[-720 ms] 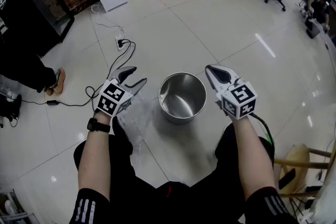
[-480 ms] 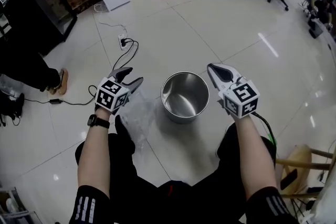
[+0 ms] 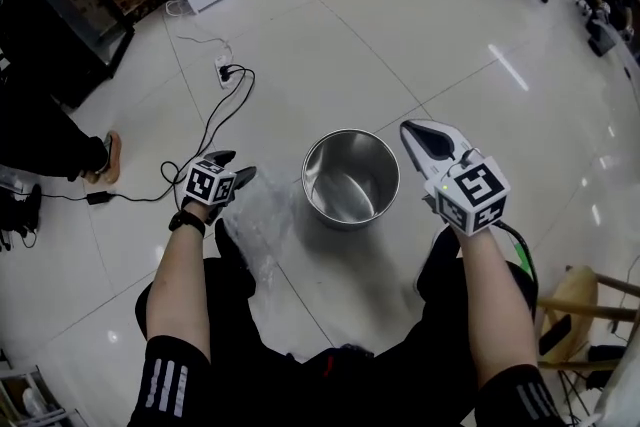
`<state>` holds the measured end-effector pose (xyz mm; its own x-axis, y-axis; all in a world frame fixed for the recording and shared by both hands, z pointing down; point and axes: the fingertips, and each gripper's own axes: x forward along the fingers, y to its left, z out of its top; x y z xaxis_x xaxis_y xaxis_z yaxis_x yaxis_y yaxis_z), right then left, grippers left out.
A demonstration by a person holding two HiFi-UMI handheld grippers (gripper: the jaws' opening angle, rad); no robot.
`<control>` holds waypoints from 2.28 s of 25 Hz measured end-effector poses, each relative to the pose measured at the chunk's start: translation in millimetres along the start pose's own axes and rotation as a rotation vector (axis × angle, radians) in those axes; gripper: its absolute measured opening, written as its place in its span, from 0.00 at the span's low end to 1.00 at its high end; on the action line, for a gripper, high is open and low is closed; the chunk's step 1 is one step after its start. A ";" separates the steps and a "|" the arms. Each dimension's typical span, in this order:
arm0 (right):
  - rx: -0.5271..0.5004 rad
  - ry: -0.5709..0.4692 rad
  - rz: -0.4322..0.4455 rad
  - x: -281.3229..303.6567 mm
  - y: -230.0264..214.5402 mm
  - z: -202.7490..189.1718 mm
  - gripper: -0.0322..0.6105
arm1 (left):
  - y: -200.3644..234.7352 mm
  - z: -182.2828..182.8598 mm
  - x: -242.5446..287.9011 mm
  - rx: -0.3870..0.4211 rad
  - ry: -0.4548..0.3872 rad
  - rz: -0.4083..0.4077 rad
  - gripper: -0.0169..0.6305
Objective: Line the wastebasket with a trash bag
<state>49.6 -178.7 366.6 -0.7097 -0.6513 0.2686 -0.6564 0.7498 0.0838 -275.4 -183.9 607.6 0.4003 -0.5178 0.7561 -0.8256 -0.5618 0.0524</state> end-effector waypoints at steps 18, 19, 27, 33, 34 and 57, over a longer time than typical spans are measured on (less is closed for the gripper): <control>-0.060 0.026 0.062 11.9 25.7 13.7 0.06 | 13.2 -155.3 105.6 -0.017 0.346 -0.025 0.36; -0.058 0.031 0.062 13.2 26.1 11.7 0.06 | 15.0 -156.9 105.2 -0.002 0.349 -0.007 0.26; -0.057 0.034 0.048 16.6 21.3 6.6 0.06 | 20.2 -115.9 82.6 0.052 0.254 0.035 0.03; -0.051 0.010 0.034 15.9 16.5 6.4 0.06 | 17.4 -47.1 43.3 0.158 0.141 0.070 0.03; -0.050 0.004 0.031 15.9 15.8 7.8 0.06 | 17.2 -29.9 35.1 0.184 0.114 0.081 0.03; 0.084 -0.041 0.031 15.3 5.2 15.8 0.08 | -189.2 161.5 -70.6 0.828 -0.144 -0.021 0.03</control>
<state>31.3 -186.6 355.9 -0.7385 -0.6337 0.2301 -0.6522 0.7580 -0.0054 -83.2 -145.2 439.0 0.5052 -0.5478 0.6668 -0.2812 -0.8350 -0.4730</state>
